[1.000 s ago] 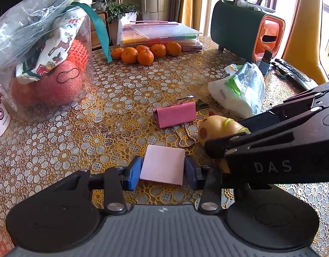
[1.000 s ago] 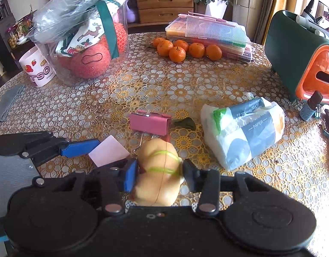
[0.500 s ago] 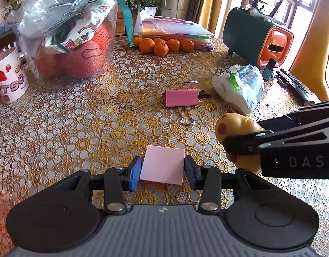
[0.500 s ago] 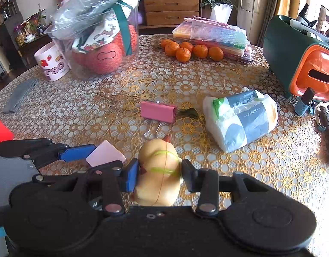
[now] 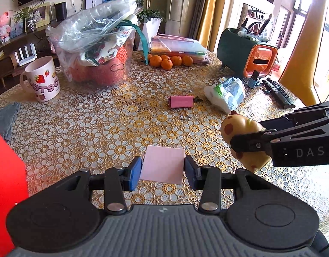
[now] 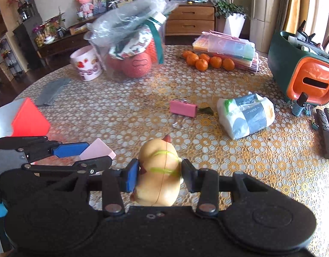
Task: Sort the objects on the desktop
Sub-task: 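Carry the yellow plush and pink sticky notes over the shoebox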
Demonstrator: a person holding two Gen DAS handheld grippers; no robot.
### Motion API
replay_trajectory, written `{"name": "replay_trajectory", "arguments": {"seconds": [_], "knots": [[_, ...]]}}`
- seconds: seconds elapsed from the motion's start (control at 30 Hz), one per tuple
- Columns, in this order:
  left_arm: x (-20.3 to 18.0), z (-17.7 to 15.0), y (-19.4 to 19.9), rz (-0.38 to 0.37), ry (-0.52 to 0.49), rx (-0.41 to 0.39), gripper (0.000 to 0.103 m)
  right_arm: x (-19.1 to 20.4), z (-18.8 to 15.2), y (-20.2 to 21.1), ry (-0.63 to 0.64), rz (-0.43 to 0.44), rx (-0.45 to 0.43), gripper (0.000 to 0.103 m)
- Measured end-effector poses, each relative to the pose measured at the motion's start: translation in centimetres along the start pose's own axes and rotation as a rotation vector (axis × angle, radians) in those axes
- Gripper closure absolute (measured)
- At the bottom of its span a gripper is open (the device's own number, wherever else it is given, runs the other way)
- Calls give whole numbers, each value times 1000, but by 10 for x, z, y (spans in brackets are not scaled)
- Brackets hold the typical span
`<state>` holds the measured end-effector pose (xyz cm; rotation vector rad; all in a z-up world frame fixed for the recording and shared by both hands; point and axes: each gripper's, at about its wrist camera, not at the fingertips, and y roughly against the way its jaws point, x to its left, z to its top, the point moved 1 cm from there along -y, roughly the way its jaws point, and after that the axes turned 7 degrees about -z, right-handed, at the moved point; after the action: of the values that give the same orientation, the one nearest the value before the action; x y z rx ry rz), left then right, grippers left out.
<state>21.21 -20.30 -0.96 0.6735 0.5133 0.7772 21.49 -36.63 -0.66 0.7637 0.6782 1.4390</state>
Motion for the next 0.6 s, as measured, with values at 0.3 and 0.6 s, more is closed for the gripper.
{"name": "replay_trajectory", "arguments": {"seconds": [0.3,0.6], "knots": [[17,-11,75,50,15,-74,61,39,-6,45,72,56,-33,60],[58,-29,137,130,51,-111,61,98,-5,70,152,130,-72,60]]}}
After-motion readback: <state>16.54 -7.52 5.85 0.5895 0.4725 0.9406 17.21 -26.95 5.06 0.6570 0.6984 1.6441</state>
